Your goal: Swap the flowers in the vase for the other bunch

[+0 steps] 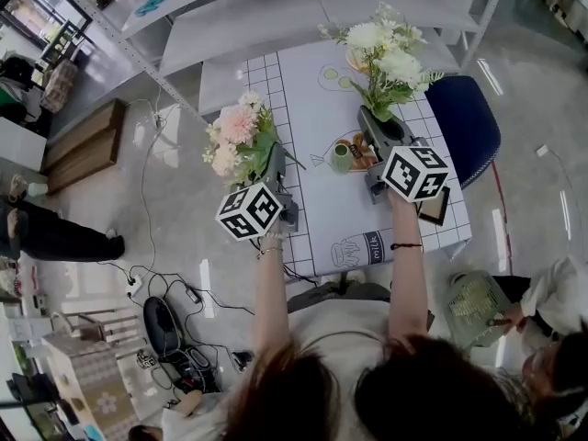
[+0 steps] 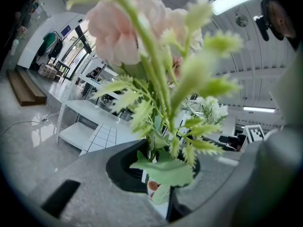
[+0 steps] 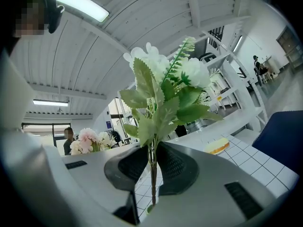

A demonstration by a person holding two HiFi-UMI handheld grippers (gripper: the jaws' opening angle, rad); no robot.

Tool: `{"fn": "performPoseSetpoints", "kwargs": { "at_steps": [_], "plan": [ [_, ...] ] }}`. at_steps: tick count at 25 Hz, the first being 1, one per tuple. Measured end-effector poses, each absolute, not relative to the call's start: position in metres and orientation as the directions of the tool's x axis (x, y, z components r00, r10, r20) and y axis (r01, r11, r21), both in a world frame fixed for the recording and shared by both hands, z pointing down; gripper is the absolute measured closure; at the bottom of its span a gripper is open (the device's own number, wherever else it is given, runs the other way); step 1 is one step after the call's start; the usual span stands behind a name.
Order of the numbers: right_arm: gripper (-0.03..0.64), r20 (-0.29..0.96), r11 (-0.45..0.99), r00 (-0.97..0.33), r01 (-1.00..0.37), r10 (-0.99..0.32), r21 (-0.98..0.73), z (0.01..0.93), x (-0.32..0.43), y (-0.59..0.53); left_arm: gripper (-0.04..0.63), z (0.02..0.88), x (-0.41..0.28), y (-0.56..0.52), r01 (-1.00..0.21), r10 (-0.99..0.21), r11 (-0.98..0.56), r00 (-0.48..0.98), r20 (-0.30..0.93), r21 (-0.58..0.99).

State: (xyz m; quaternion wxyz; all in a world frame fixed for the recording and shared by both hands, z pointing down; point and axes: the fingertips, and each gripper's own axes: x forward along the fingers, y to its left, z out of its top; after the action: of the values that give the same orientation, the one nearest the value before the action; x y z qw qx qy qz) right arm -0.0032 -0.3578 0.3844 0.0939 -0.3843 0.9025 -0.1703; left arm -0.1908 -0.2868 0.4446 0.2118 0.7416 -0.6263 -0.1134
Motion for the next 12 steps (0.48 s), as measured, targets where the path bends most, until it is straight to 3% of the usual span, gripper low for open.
{"fn": "performPoseSetpoints", "kwargs": {
  "at_steps": [12],
  "plan": [
    [0.560,-0.073,0.672,-0.698,-0.648,-0.712,-0.359,0.381,-0.022,-0.362,0.539,0.448,-0.198,-0.288,-0.884,-0.974,-0.126,0.197,0.113,0.451]
  ]
}}
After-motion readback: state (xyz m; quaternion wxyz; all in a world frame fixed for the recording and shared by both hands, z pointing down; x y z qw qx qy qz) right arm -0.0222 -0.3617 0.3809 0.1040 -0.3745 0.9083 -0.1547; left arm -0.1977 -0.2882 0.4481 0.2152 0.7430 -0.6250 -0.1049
